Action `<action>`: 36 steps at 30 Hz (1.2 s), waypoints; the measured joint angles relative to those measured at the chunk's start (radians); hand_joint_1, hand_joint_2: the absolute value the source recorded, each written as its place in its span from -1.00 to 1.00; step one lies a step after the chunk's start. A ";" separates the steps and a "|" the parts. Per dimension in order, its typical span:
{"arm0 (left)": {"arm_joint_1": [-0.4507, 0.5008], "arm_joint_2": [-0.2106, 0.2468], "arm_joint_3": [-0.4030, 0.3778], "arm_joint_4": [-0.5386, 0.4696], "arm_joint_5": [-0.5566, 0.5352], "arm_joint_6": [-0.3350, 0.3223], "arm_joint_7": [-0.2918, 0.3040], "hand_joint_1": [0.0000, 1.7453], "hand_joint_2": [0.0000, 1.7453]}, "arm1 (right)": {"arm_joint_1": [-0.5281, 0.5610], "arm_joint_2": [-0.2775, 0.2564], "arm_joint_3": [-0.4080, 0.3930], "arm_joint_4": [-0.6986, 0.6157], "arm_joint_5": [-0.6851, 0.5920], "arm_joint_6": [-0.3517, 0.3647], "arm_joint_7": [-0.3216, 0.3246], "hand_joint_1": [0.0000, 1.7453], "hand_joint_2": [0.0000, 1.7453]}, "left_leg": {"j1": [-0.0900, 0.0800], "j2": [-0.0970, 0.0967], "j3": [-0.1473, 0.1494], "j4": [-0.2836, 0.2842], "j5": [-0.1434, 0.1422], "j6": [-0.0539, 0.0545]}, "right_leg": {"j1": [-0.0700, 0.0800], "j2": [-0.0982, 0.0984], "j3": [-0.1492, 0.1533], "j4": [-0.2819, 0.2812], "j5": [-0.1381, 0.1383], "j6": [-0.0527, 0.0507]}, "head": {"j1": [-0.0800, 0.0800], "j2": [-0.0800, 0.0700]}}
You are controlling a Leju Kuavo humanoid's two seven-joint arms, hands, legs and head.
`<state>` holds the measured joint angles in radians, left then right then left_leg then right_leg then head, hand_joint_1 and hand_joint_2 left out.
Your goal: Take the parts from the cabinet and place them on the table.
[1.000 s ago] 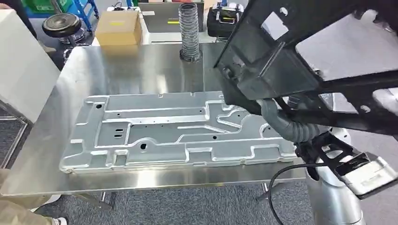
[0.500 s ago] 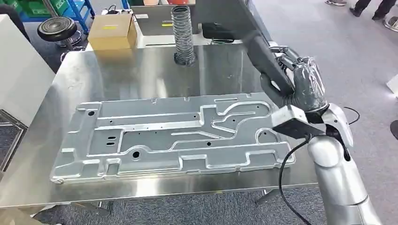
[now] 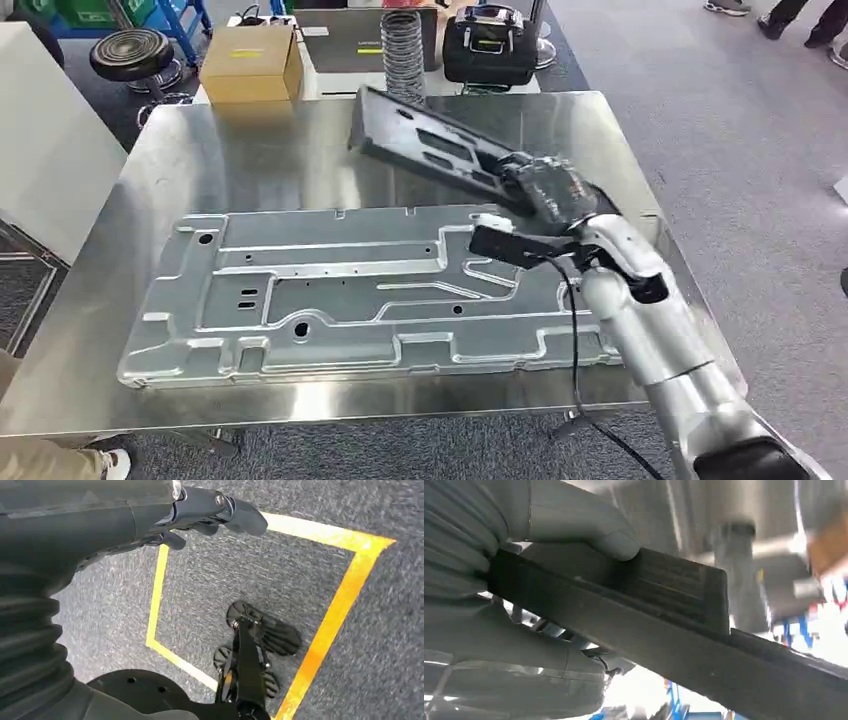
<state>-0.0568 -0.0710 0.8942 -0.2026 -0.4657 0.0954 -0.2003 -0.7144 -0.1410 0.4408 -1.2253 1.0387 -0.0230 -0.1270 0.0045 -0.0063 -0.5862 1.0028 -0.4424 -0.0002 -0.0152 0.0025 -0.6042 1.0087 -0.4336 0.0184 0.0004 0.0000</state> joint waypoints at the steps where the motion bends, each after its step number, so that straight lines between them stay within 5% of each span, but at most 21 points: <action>1: -0.002 0.000 0.000 0.000 -0.004 -0.003 0.000 -1.00 1.00 | -0.020 0.037 0.036 0.064 0.007 0.010 0.000 1.00 1.00 | 0.001 0.001 0.000 -0.002 0.001 -0.006 | 0.002 0.002 -0.004 0.002 0.000 -0.004 | -0.002 0.000; 3: -0.005 0.000 0.000 0.000 -0.012 -0.011 -0.001 -1.00 1.00 | -0.052 0.085 0.086 0.163 0.002 0.028 -0.008 1.00 1.00 | 0.004 0.002 0.002 -0.006 0.003 -0.020 | 0.003 0.003 -0.005 0.001 0.001 -0.018 | -0.001 0.000; 5: -0.005 0.002 0.000 0.000 -0.019 -0.020 -0.003 -1.00 1.00 | -0.090 0.142 0.124 0.260 -0.005 0.039 -0.015 1.00 1.00 | 0.007 0.002 -0.015 0.032 -0.027 -0.031 | -0.002 0.001 -0.002 -0.005 0.005 -0.031 | -0.005 0.000; 7: -0.004 0.002 0.000 0.000 -0.026 -0.027 -0.003 -1.00 1.00 | -0.122 0.183 0.150 0.335 -0.013 0.049 -0.024 1.00 1.00 | 0.008 0.001 -0.092 0.194 -0.108 -0.038 | 0.002 -0.002 -0.001 -0.005 0.002 -0.040 | -0.008 0.000; 9: 0.000 0.003 0.000 0.000 -0.028 -0.031 -0.005 -1.00 1.00 | -0.146 0.210 0.174 0.406 -0.014 0.064 -0.029 1.00 1.00 | 0.008 0.001 -0.159 0.324 -0.144 -0.041 | 0.005 -0.002 0.000 -0.005 0.001 -0.042 | -0.008 0.000; 11: 0.003 0.003 0.000 0.000 -0.033 -0.034 -0.006 -1.00 1.00 | -0.160 0.234 0.195 0.466 -0.014 0.071 -0.031 1.00 1.00 | 0.008 0.002 -0.141 0.273 -0.091 -0.039 | 0.006 -0.001 0.006 -0.005 -0.002 -0.043 | -0.008 0.000; 13: 0.002 0.004 0.000 0.000 -0.037 -0.036 -0.008 -1.00 1.00 | -0.177 0.249 0.209 0.503 -0.015 0.071 -0.031 1.00 1.00 | 0.009 0.002 -0.050 0.086 0.004 -0.034 | 0.006 0.001 0.016 -0.004 -0.008 -0.040 | -0.008 0.000; 14: 0.002 0.004 0.000 0.000 -0.037 -0.037 -0.008 -1.00 1.00 | -0.186 0.256 0.214 0.522 -0.016 0.071 -0.031 1.00 1.00 | 0.008 0.002 -0.018 0.015 0.015 -0.029 | 0.009 0.002 0.017 -0.003 -0.010 -0.036 | -0.007 0.000; 18: 0.000 0.004 0.000 0.000 -0.040 -0.039 -0.011 -1.00 1.00 | -0.207 0.276 0.233 0.585 -0.016 0.073 -0.030 1.00 1.00 | 0.001 0.000 -0.011 0.005 0.010 -0.008 | 0.012 0.007 0.016 -0.005 -0.008 -0.014 | -0.007 0.000; 20: -0.001 0.003 0.000 0.000 -0.045 -0.040 -0.015 -1.00 1.00 | -0.218 0.287 0.239 0.617 -0.014 0.071 -0.027 1.00 1.00 | 0.010 0.002 -0.007 -0.006 0.019 0.005 | 0.011 0.005 0.005 0.021 -0.032 -0.003 | -0.006 0.000; 23: -0.001 0.003 -0.001 0.000 -0.055 -0.041 -0.035 -1.00 1.00 | -0.231 0.300 0.248 0.664 -0.014 0.070 -0.023 1.00 1.00 | 0.009 0.003 -0.009 -0.006 0.018 0.013 | 0.008 0.003 -0.098 0.246 -0.145 0.009 | -0.003 0.000; 25: -0.001 0.003 -0.002 0.000 -0.059 -0.044 -0.048 -1.00 1.00 | -0.231 0.307 0.257 0.691 -0.013 0.063 -0.019 1.00 1.00 | 0.009 0.002 -0.008 -0.005 0.018 0.013 | 0.008 0.003 -0.138 0.326 -0.153 0.010 | -0.002 0.000; 26: -0.001 0.003 -0.002 0.000 -0.059 -0.046 -0.055 -1.00 1.00 | -0.233 0.311 0.261 0.702 -0.013 0.057 -0.017 1.00 1.00 | 0.009 0.001 -0.007 -0.005 0.018 0.013 | 0.008 0.003 -0.119 0.287 -0.123 0.008 | -0.002 0.000; 29: -0.001 0.003 -0.002 0.000 -0.058 -0.053 -0.074 -1.00 1.00 | -0.249 0.324 0.268 0.727 -0.011 0.048 -0.016 1.00 1.00 | 0.006 0.000 -0.004 -0.003 0.017 0.010 | 0.014 0.003 0.010 0.027 -0.008 -0.014 | -0.002 0.000; 31: -0.002 0.000 -0.002 0.000 -0.055 -0.053 -0.082 -1.00 1.00 | -0.254 0.337 0.271 0.739 -0.009 0.046 -0.018 1.00 1.00 | 0.001 0.000 -0.007 -0.001 0.017 -0.001 | 0.019 0.002 0.019 -0.004 -0.011 -0.020 | -0.002 0.000; 32: -0.002 0.000 -0.002 0.000 -0.054 -0.053 -0.084 -1.00 1.00 | -0.253 0.342 0.273 0.744 -0.008 0.046 -0.019 -1.00 -1.00 | 0.003 0.000 -0.007 -0.002 0.017 -0.006 | 0.021 0.003 0.018 -0.004 -0.011 -0.022 | -0.004 0.000; 36: -0.002 0.000 -0.001 0.000 -0.052 -0.053 -0.087 -1.00 1.00 | -0.254 0.345 0.276 0.751 -0.008 0.047 -0.019 -1.00 -1.00 | 0.005 0.001 -0.006 -0.005 0.019 -0.011 | 0.023 0.003 0.018 -0.004 -0.010 -0.027 | -0.003 0.000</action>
<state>-0.0588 -0.0710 0.8930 -0.2029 -0.5180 0.0420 -0.2876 -0.9679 0.2041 0.7172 -0.4745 1.0307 0.0244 -0.1461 0.0093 -0.0057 -0.5918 0.9978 -0.4229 -0.0116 0.0075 0.0055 -0.5862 1.0050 -0.4433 -0.0083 -0.0030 0.0000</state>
